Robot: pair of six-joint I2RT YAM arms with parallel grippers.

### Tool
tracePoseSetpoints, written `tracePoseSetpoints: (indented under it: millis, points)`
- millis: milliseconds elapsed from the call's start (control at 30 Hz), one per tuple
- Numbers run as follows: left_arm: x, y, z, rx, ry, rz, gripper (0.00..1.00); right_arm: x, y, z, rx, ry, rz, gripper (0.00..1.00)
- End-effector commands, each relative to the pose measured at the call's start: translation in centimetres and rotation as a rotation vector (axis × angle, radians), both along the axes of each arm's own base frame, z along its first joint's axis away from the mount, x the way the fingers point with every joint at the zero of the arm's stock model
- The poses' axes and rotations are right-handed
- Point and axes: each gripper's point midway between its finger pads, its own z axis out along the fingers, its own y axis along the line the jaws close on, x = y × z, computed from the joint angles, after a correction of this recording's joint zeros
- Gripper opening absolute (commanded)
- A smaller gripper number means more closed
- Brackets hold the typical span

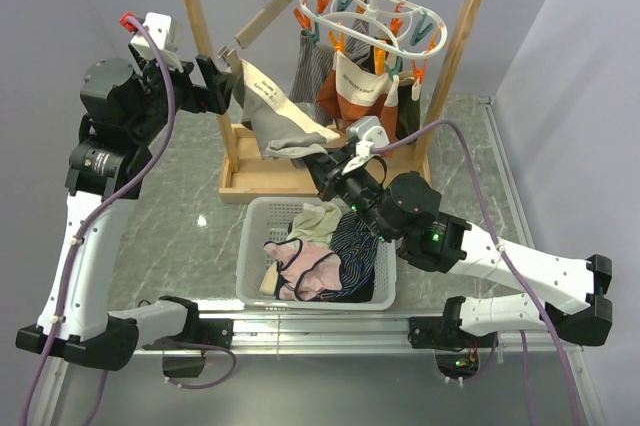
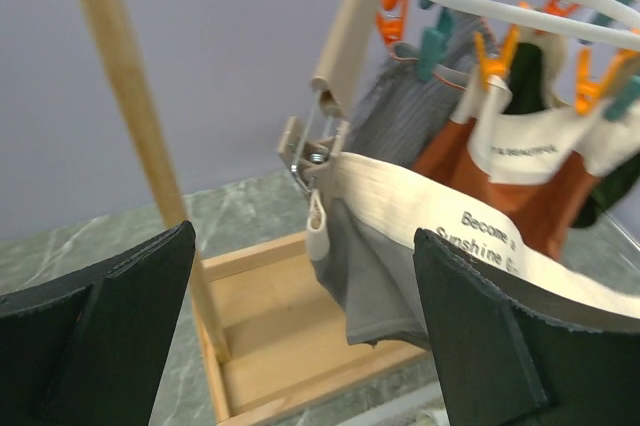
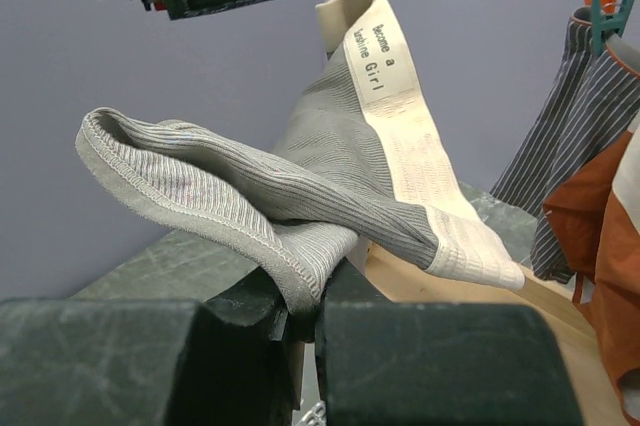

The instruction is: Remove the underwear clipped to the hanger

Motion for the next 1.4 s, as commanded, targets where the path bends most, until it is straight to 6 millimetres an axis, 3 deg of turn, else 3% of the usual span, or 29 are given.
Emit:
tracePoseSetpoints:
  millis: [0, 333, 567, 667, 700, 767, 800, 867, 900, 933, 1167, 1200, 1233, 1267, 1300, 1367]
  points:
    - [-1.1, -2.5, 1.6, -0.015, -0.055, -0.209, 0.96, -0.4, -1.1, 2.1, 0.056, -0.019, 0.01, 0.0]
    - [1.2, -3.4, 2.3, -0.094, -0.032, -0.27, 0.94, -0.6, -1.1, 1.8, 0.046, -0.026, 0.025, 0.0]
    - [3.2, -3.7, 2.6, -0.102, -0.027, -0.268, 0.79, -0.6, -1.2, 1.6, 0.033, -0.029, 0.031, 0.0]
    - [3.6, -3.4, 2.8, -0.101, -0.031, -0.25, 0.61, -0.6, -1.2, 1.5, 0.027, -0.03, 0.034, 0.0]
    - [3.7, -3.4, 2.8, -0.101, -0.033, -0.247, 0.48, -0.5, -1.2, 1.6, 0.027, -0.032, 0.032, 0.0]
    - [3.8, -3.4, 2.9, -0.103, -0.035, -0.249, 0.35, -0.5, -1.3, 1.5, 0.026, -0.032, 0.03, 0.0]
    - [3.8, -3.5, 2.9, -0.105, -0.034, -0.25, 0.23, -0.4, -1.4, 1.6, 0.025, -0.032, 0.03, 0.0]
    - [3.9, -3.4, 2.9, -0.107, -0.033, -0.244, 0.12, -0.4, -1.4, 1.5, 0.022, -0.031, 0.03, 0.0]
    - [3.9, -3.4, 2.9, -0.11, -0.03, -0.243, 0.01, -0.3, -1.5, 1.5, 0.024, -0.03, 0.027, 0.0]
    - [3.8, -3.3, 3.0, -0.11, -0.034, -0.238, 0.0, -0.4, -1.5, 1.5, 0.023, -0.031, 0.029, 0.0]
    - [3.3, -2.8, 3.6, -0.127, -0.047, -0.207, 0.01, -0.5, -1.4, 1.4, 0.032, -0.023, 0.044, 0.0]
    - [3.2, -2.7, 3.7, -0.133, -0.047, -0.205, 0.05, -0.5, -1.4, 1.4, 0.036, -0.02, 0.044, 0.0]
    - [2.8, -2.7, 4.1, -0.139, -0.053, -0.205, 0.18, -0.5, -1.5, 1.5, 0.038, -0.018, 0.046, 0.0]
    - [2.8, -2.5, 4.0, -0.153, -0.051, -0.191, 0.49, -0.6, -1.5, 1.4, 0.039, -0.013, 0.049, 0.0]
    - [2.7, -2.3, 4.1, -0.159, -0.058, -0.181, 0.58, -0.6, -1.6, 1.3, 0.033, -0.007, 0.048, 0.0]
    - [2.1, -1.9, 4.1, -0.17, -0.061, -0.157, 0.87, -0.6, -1.9, 0.8, 0.026, 0.011, 0.037, 0.0]
